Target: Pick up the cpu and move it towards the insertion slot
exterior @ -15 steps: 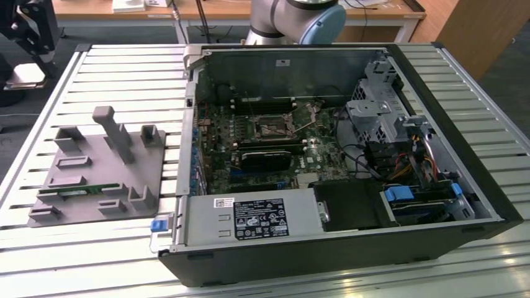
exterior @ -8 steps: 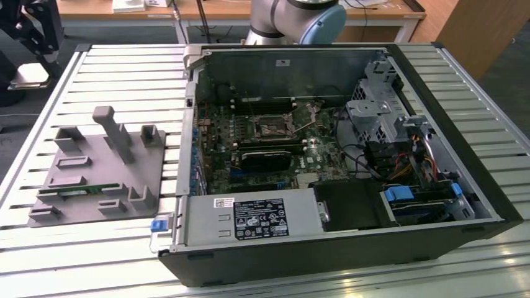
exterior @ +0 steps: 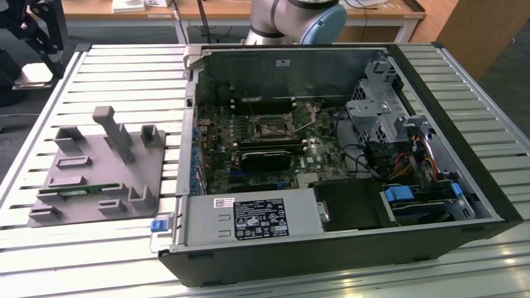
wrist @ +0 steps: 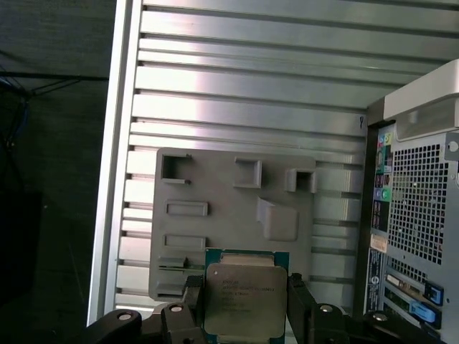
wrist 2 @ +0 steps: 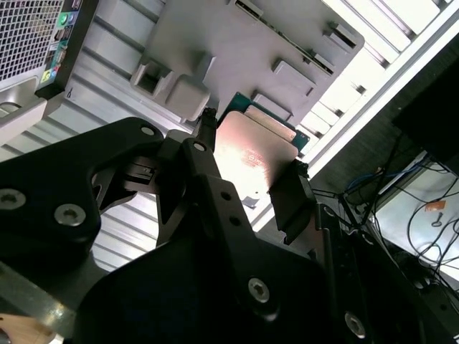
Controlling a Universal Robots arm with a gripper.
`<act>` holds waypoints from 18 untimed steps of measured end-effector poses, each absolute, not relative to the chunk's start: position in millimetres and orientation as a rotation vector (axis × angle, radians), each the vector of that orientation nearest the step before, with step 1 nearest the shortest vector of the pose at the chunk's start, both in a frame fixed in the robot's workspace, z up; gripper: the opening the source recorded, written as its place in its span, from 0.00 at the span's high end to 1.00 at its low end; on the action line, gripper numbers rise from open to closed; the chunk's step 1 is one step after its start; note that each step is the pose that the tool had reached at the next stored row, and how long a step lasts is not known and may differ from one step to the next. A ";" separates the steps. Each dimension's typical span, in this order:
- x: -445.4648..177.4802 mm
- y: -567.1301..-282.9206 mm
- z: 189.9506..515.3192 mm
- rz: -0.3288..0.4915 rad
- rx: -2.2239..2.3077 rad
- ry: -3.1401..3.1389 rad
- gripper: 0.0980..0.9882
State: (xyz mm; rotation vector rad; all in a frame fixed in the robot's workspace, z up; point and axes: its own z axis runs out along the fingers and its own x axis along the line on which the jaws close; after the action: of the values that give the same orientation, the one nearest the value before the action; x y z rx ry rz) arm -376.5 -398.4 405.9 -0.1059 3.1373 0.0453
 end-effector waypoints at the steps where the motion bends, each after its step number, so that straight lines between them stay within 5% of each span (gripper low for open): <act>1: -375.9 -398.4 405.9 0.045 -0.106 3.137 0.49; 18: -365.6 -398.4 406.0 0.045 -0.106 3.137 0.49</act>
State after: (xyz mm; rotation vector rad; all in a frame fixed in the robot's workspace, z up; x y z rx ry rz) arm -365.6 -398.4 406.0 -0.1059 3.1373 0.0453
